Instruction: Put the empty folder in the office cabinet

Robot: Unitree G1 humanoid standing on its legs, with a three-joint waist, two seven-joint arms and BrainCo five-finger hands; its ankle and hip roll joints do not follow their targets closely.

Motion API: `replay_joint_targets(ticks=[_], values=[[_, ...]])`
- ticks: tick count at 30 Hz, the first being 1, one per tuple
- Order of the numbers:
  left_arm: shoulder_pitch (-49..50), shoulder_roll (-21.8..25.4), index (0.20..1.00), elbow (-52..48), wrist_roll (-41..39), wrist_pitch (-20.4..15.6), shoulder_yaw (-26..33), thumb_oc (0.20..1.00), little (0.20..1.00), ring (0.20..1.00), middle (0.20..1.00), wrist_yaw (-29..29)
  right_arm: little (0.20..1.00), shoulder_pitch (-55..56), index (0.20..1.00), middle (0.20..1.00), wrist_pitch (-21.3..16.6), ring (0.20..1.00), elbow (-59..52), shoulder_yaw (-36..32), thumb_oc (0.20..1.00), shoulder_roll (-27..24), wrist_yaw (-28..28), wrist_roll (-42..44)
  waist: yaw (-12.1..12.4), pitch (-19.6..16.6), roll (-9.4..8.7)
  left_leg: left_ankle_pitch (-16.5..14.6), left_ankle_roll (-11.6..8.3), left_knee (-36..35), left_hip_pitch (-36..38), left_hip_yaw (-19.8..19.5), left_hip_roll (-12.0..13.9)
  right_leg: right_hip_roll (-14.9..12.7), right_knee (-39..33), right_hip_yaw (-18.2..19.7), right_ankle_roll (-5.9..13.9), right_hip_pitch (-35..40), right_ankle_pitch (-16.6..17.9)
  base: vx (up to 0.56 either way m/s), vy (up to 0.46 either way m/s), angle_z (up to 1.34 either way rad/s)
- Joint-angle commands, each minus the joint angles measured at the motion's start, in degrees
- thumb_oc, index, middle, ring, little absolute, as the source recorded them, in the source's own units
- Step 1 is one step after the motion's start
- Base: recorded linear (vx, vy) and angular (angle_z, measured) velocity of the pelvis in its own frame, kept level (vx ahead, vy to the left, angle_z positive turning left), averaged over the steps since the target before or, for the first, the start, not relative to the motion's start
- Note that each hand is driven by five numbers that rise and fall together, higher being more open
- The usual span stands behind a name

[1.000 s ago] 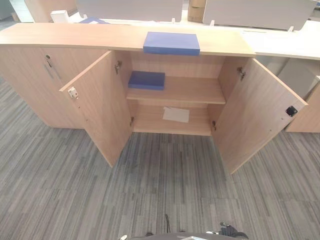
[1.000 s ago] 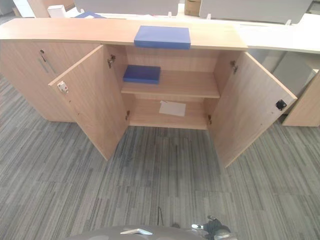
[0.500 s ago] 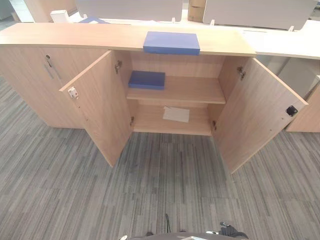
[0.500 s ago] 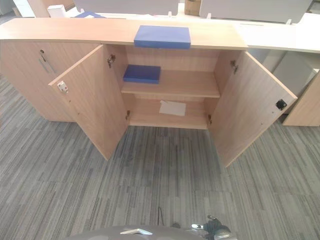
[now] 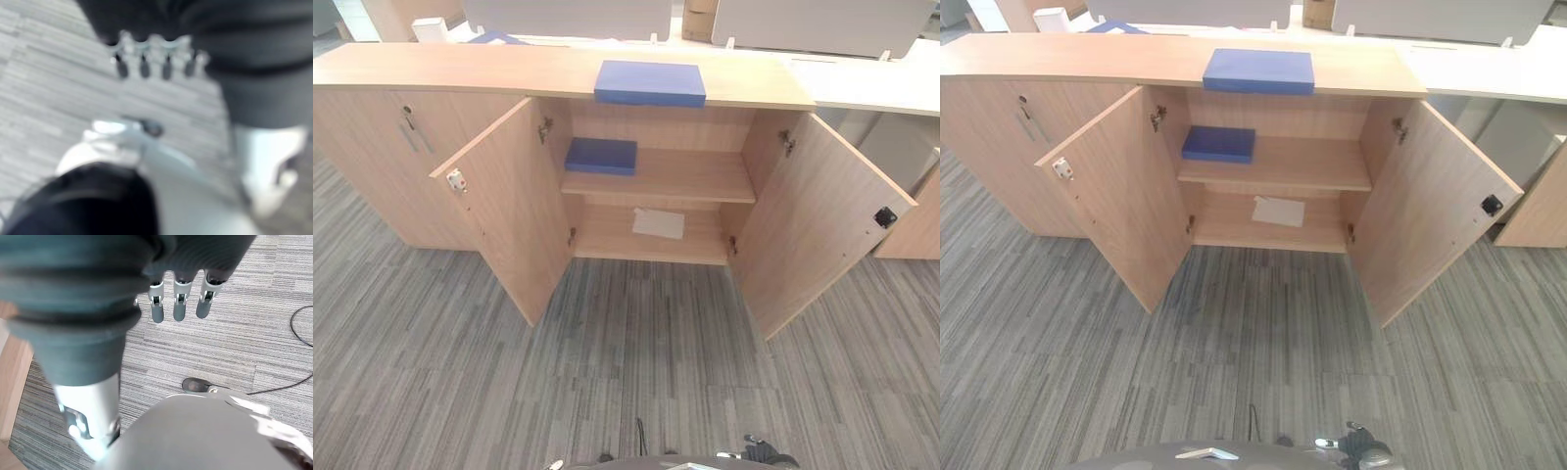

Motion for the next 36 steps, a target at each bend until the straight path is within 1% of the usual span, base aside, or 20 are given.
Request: replay_joint_targets(ticks=[1, 4, 6, 7, 8, 9, 10, 13, 14, 15, 16, 18, 22, 26, 28, 31, 32, 33, 35, 36], values=[[-3.23, -1.57, 1.0, 4.26, 1.18, -1.58, -0.66, 1.0, 1.0, 1.0, 1.0, 0.9, 1.0, -2.79, 1.0, 1.0, -2.57, 1.0, 1.71, 0.99, 1.0, -1.78, -1.27, 1.94, -0.25, 1.57, 0.85, -2.9, 0.17, -0.62, -0.37, 1.11, -2.29, 1.34, 2.01, -3.01, -0.18, 0.51, -2.46, 0.0, -0.087, 0.03], [-3.73, -0.96, 1.0, 3.61, 0.4, -1.96, -0.73, 1.0, 1.0, 1.0, 1.0, 1.84, 1.0, -3.01, 1.0, 1.0, -3.15, 1.0, 0.49, 1.65, 1.0, -2.22, -1.33, 2.07, -0.42, 2.46, 0.72, -3.21, 0.17, 1.0, -0.63, 1.36, -2.13, 1.63, 3.23, -2.98, -0.81, -0.05, -3.13, -0.02, -0.095, 0.03], [-4.61, -0.76, 1.0, 3.16, 1.33, -2.02, -0.59, 1.0, 1.0, 1.0, 1.0, 1.65, 1.0, -3.49, 1.0, 1.0, -3.2, 1.0, -0.55, 1.85, 1.0, -3.03, -0.6, 2.37, -0.62, 3.35, 0.13, -5.56, 0.51, 7.4, -2.84, 3.1, -2.45, 1.0, 4.49, -3.7, -1.45, -1.2, -3.53, -0.06, -0.077, 0.04], [-4.61, -0.76, 1.0, 3.16, 1.33, -2.02, -0.59, 1.0, 1.0, 1.0, 1.0, 1.65, 1.0, -3.49, 1.0, 1.0, -3.2, 1.0, -0.55, 1.85, 1.0, -3.03, -0.6, 2.37, -0.62, 3.35, 0.13, -5.56, 0.51, 7.4, -2.84, 3.1, -2.45, 1.0, 4.49, -3.7, -1.45, -1.2, -3.53, -0.09, -0.07, 0.06], [-5.42, -0.75, 1.0, 2.91, 1.82, -2.09, -0.82, 1.0, 1.0, 1.0, 1.0, 1.65, 1.0, -3.89, 1.0, 1.0, -3.1, 1.0, -1.47, 1.88, 1.0, -3.73, 0.05, 2.53, -0.48, 4.27, -0.62, -7.46, 0.72, 14.22, -5.97, 4.35, -2.86, -0.01, 5.62, -4.63, -2.09, -2.02, -3.54, -0.13, -0.112, 0.08], [-6.51, -0.9, 1.0, 2.79, 2.44, -2.04, -1.07, 1.0, 1.0, 1.0, 1.0, 2.07, 1.0, -4.24, 1.0, 1.0, -2.81, 1.0, -2.45, 2.26, 1.0, -4.44, 0.35, 3.51, 0.0, 5.67, -1.09, -6.08, -0.21, 23.65, -11.51, 4.57, -2.54, -0.59, 6.89, -5.49, -2.97, -2.84, -3.2, -0.17, -0.178, 0.11], [-7.11, -0.91, 1.0, 2.72, 1.9, -1.67, -1.36, 1.0, 1.0, 1.0, 1.0, 2.39, 1.0, -4.49, 1.0, 1.0, -3.26, 1.0, -2.57, 2.84, 1.0, -4.94, -0.73, 4.87, 0.48, 7.32, -0.88, -1.13, -2.37, 29.89, -17.09, 4.98, -1.12, -0.2, 7.56, -5.55, -3.99, -2.73, -3.29, -0.07, -0.176, 0.11], [-6.45, -0.79, 1.0, 3.67, 4.52, -0.24, -0.69, 1.0, 1.0, 1.0, 1.0, 2.65, 1.0, -4.42, 1.0, 1.0, -4.12, 1.0, -2.33, 2.26, 1.0, -5.49, -0.72, 5.03, 1.14, 9.36, 0.74, 5.4, -4.89, 24.73, -21.06, 7.12, 2.1, 1.3, 8.84, -5.09, -4.54, -1.31, -4.72, 0.18, -0.052, 0.24], [-4.43, -0.58, 1.0, 4.9, 6.23, -0.42, 0.22, 1.0, 1.0, 1.0, 1.0, 2.26, 1.0, -4.3, 1.0, 1.0, -3.78, 1.0, -2.01, 1.67, 1.0, -5.52, 0.03, 5.48, 2.34, 10.52, 2.15, 12.18, -6.47, 16.2, -23.19, 6.36, 3.52, 2.86, 9.07, -3.71, -4.84, 0.92, -5.89, 0.34, 0.021, 0.15], [-4.43, -0.58, 1.0, 4.9, 6.23, -0.42, 0.22, 1.0, 1.0, 1.0, 1.0, 2.26, 1.0, -4.3, 1.0, 1.0, -3.78, 1.0, -2.01, 1.67, 1.0, -5.52, 0.03, 5.48, 2.34, 10.52, 2.15, 12.18, -6.47, 16.2, -23.19, 6.36, 3.52, 2.86, 9.07, -3.71, -4.84, 0.92, -5.89, 0.46, 0.05, -0.08], [-3.41, -0.46, 1.0, 5.35, 7.26, -0.63, 0.68, 1.0, 1.0, 1.0, 1.0, 2.22, 1.0, -3.93, 1.0, 1.0, -3.87, 1.0, -1.74, 1.26, 1.0, -5.65, 0.44, 6.45, 3.25, 10.89, 2.7, 15.12, -7.13, 11.24, -25.06, 5.79, 4.35, 3.36, 8.85, -2.93, -4.98, 2.27, -6.15, 0.32, 0.045, -0.15], [-2.39, -0.46, 1.0, 6.28, 8.2, -1.85, 1.34, 1.0, 1.0, 1.0, 1.0, 1.51, 1.0, -2.3, 1.0, 1.0, -5.12, 1.0, -1.38, -0.03, 1.0, -6.23, 0.48, 6.71, 4.17, 11.72, 3.07, 16.74, -8.16, 6.61, -29.42, 6.81, 5.17, 2.96, 9.59, -2.38, -4.97, 5.09, -7.59, 0.5, 0.091, -0.25], [-1.07, -0.71, 1.0, 6.94, 6.66, -3.09, 1.67, 1.0, 1.0, 1.0, 1.0, 1.4, 1.0, -1.57, 1.0, 1.0, -7.34, 1.0, -1.1, 0.0, 1.0, -6.67, -0.4, 5.14, 4.73, 12.18, 4.13, 17.15, -9.01, 5.91, -30.74, 5.14, 5.78, 2.44, 12.62, -0.16, -4.72, 6.84, -11.5, 0.45, 0.122, -0.08], [0.65, -0.27, 1.0, 7.17, 7.31, -3.65, 3.11, 1.0, 1.0, 1.0, 1.0, 1.73, 1.0, -1.48, 1.0, 1.0, -8.39, 1.0, -0.09, -0.43, 1.0, -6.22, -0.17, 2.66, 5.33, 11.1, 3.97, 14.85, -8.29, 3.87, -28.75, 4.92, 5.95, 1.58, 14.06, 2.45, -3.72, 9.88, -14.62, 0.47, 0.11, -0.37], [1.72, 0.09, 1.0, 7.59, 8.5, -3.67, 3.87, 1.0, 1.0, 1.0, 1.0, 2.56, 1.0, -1.12, 1.0, 1.0, -8.22, 1.0, 0.61, -1.24, 1.0, -5.87, 0.03, 0.92, 5.7, 9.59, 3.45, 12.01, -7.34, 4.37, -27.23, 5.35, 5.26, -0.02, 13.72, 2.77, -2.96, 12.63, -15.42, 0.63, 0.159, -0.78], [2.44, 1.12, 1.0, 7.34, 8.51, -2.77, 5.07, 1.0, 1.0, 1.0, 1.0, 2.2, 1.0, -1.16, 1.0, 1.0, -8.01, 1.0, 1.85, -2.85, 1.0, -4.91, 0.02, -1.94, 6.43, 5.95, 2.48, 9.07, -5.02, 6.68, -24.58, 4.63, 2.98, -3.19, 11.45, 2.12, -0.78, 15.8, -13.89, 0.63, 0.212, -0.81], [2.51, 1.73, 1.0, 7.11, 9.44, -1.92, 5.15, 1.0, 1.0, 1.0, 1.0, 2.45, 1.0, -1.11, 1.0, 1.0, -7.35, 1.0, 1.22, -2.51, 1.0, -4.4, -1.52, -2.58, 6.45, 4.53, 2.24, 7.98, -3.32, 6.41, -23.52, 4.46, 1.56, -4.69, 12.25, 1.16, 0.06, 15.62, -12.47, 0.42, 0.178, -0.18], [2.51, 1.73, 1.0, 7.11, 9.44, -1.92, 5.15, 1.0, 1.0, 1.0, 1.0, 2.45, 1.0, -1.11, 1.0, 1.0, -7.35, 1.0, 1.22, -2.51, 1.0, -4.4, -1.52, -2.58, 6.45, 4.53, 2.24, 7.98, -3.32, 6.41, -23.52, 4.46, 1.56, -4.69, 12.25, 1.16, 0.06, 15.62, -12.47, 0.44, 0.212, 0.04], [2.61, 2.41, 1.0, 7.9, 10.93, -2.85, 4.81, 1.0, 1.0, 1.0, 1.0, 2.41, 1.0, -1.59, 1.0, 1.0, -6.7, 1.0, 0.58, -2.57, 1.0, -4.02, -3.88, 0.47, 6.31, 3.33, 1.95, 6.8, -1.15, 5.88, -22.42, 3.71, -0.48, -6.31, 16.05, 0.0, 1.13, 13.8, -8.55, 0.38, 0.203, -0.28], [2.78, 3.12, 1.0, 8.46, 11.52, -4.7, 4.75, 1.0, 1.0, 1.0, 1.0, 2.15, 1.0, -2.05, 1.0, 1.0, -6.88, 1.0, -0.05, -2.88, 1.0, -3.77, -6.34, -0.29, 5.89, 2.97, 1.99, 5.7, 0.76, 5.73, -21.16, 3.71, -2.25, -9.15, 24.48, -1.71, 2.93, 9.36, -2.7, 0.41, 0.28, -0.25]])
